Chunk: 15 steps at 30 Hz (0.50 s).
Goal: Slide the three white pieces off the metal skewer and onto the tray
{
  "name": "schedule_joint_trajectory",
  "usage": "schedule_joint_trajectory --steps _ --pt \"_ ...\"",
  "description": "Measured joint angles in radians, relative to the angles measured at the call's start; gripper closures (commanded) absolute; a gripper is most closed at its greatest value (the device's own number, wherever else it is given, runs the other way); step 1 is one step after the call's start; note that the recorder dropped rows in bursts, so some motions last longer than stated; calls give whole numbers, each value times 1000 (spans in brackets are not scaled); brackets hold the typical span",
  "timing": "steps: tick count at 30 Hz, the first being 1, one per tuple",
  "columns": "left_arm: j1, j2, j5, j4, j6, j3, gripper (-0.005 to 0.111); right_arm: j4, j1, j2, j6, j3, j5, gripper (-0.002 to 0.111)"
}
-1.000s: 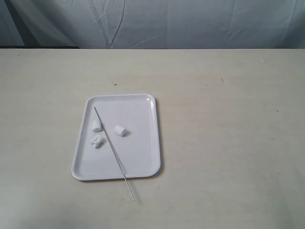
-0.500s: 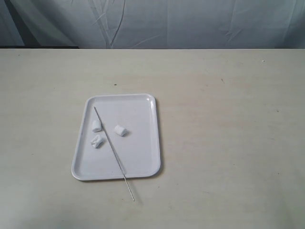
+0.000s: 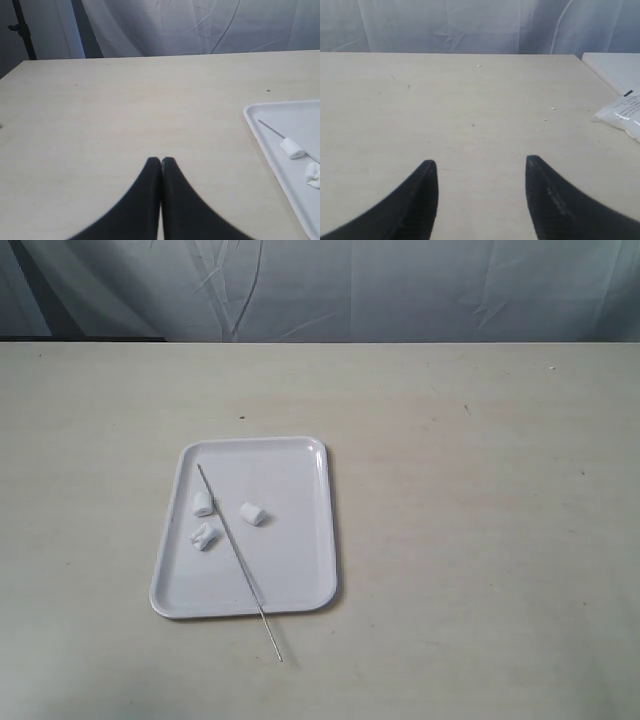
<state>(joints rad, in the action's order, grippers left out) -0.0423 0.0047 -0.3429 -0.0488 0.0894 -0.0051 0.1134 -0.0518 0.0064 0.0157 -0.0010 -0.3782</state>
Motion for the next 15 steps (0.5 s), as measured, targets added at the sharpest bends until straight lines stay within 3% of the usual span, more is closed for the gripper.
schedule_joint_trajectory --steps 3,5,9,10,15 --pt "0 0 0 2 0 0 107 0 0 0 0 0 0 58" --pt "0 0 0 2 0 0 107 0 0 0 0 0 0 65" --pt "0 0 0 2 0 0 107 0 0 0 0 0 0 104" --pt "0 0 0 2 0 0 107 0 0 0 0 0 0 108" --pt "0 0 0 2 0 0 107 -2 0 0 0 0 0 108"
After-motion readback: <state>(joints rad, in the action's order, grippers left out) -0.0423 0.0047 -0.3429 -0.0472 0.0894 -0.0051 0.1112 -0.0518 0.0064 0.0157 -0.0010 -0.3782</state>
